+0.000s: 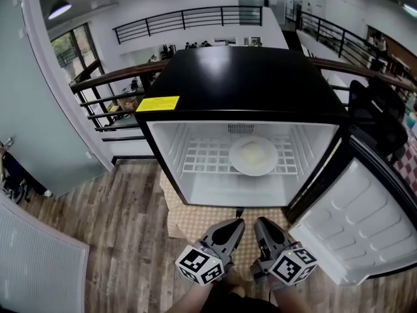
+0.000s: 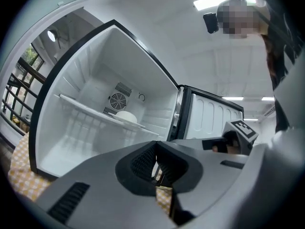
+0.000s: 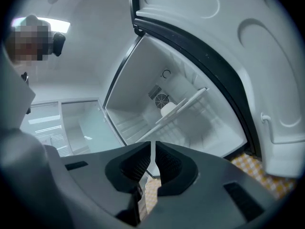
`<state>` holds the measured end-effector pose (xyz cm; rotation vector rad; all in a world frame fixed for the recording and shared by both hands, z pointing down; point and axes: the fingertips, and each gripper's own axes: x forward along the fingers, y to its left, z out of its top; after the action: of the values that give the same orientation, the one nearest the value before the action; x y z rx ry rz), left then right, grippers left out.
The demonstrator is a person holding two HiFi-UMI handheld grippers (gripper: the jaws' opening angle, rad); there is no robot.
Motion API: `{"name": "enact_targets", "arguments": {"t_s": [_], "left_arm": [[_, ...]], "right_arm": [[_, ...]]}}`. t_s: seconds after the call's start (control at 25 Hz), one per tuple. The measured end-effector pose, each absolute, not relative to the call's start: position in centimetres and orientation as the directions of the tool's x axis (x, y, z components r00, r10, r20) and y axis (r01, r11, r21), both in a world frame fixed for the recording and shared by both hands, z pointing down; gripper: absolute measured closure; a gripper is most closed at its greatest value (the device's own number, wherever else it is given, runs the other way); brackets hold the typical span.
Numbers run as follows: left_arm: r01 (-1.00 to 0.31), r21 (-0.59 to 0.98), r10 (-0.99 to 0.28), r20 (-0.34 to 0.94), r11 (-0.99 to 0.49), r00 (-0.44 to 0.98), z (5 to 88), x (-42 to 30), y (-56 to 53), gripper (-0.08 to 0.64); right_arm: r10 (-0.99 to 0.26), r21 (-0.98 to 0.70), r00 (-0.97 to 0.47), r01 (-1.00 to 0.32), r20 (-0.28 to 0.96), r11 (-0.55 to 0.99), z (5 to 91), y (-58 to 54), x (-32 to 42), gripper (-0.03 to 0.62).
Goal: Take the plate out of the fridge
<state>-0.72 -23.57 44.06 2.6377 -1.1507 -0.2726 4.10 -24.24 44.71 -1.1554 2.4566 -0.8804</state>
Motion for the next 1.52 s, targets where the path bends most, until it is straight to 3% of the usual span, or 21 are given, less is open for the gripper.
{"name": "enact_targets", "arguments": {"t_s": [0.4,0.68,0.8,0.92,1.28,1.52], "left_arm": [[-0.646,0.287,-0.69,-0.079,-0.707,0.72,42.8,-0.8,-27.6,0.551],[-0.612,0.288,-0.656,-0.082,-0.736,0.75,42.7,-1.1,-29.5,0.551],[-0.602,0.29,-0.645,-0.079,-0.744,0.76,42.8,-1.2,-30.0,0.551],[-0.595,0.29,-0.639,-0.079,-0.749,0.766,42.8,-1.4,-30.5,0.551],[-0.577,0.291,-0.62,-0.08,-0.763,0.78,42.9,-1.5,-31.5,0.551],[-0.582,0.296,-0.622,-0.051,-0.757,0.782,42.5,-2.0,-30.6,0.551]], "right_arm": [[-0.815,-0.738,-0.579,-0.546,-0.01,0.397,43.0,-29.6,3.8,0.543],[-0.834,-0.838,-0.55,-0.429,-0.053,0.336,42.0,-32.4,3.3,0.541],[-0.833,-0.865,-0.545,-0.37,-0.094,0.34,41.2,-33.7,3.2,0.501],[-0.861,-0.893,-0.508,-0.377,-0.023,0.247,42.0,-34.8,4.0,0.486],[-0.874,-0.952,-0.485,-0.269,0.003,0.146,42.5,-37.5,3.9,0.463],[-0.878,-0.952,-0.469,-0.299,0.096,0.056,43.6,-37.0,4.7,0.466]]}}
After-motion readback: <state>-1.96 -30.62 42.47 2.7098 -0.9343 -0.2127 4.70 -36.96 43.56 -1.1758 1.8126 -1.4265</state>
